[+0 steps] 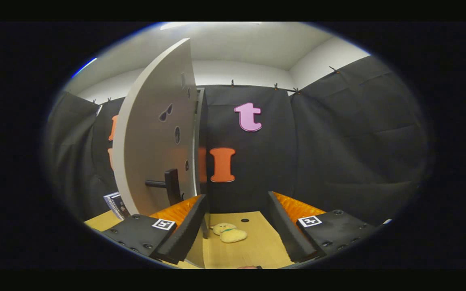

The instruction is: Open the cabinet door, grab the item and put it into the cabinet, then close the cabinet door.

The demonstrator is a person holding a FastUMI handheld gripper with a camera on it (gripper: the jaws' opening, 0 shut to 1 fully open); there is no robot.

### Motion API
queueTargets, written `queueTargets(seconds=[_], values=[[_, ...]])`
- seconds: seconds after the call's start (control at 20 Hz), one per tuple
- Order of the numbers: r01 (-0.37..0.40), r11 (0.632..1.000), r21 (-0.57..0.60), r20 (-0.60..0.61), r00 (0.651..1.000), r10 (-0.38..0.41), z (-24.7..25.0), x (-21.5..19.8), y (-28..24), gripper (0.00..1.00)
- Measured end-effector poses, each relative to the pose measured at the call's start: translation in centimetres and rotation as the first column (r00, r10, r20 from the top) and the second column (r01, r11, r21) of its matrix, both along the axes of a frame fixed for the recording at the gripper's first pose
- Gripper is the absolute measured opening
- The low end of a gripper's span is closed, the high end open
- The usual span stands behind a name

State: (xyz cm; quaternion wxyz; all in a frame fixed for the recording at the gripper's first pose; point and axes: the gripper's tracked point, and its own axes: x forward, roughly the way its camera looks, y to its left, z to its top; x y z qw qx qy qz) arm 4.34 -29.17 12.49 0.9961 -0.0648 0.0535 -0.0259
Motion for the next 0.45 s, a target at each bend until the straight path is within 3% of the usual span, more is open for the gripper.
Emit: queueTargets(seconds=[0.45], values=[[0.03,0.999,-0.016,-0.003,1.0,-0.03,-0.3,-0.9,3.7,0.94]])
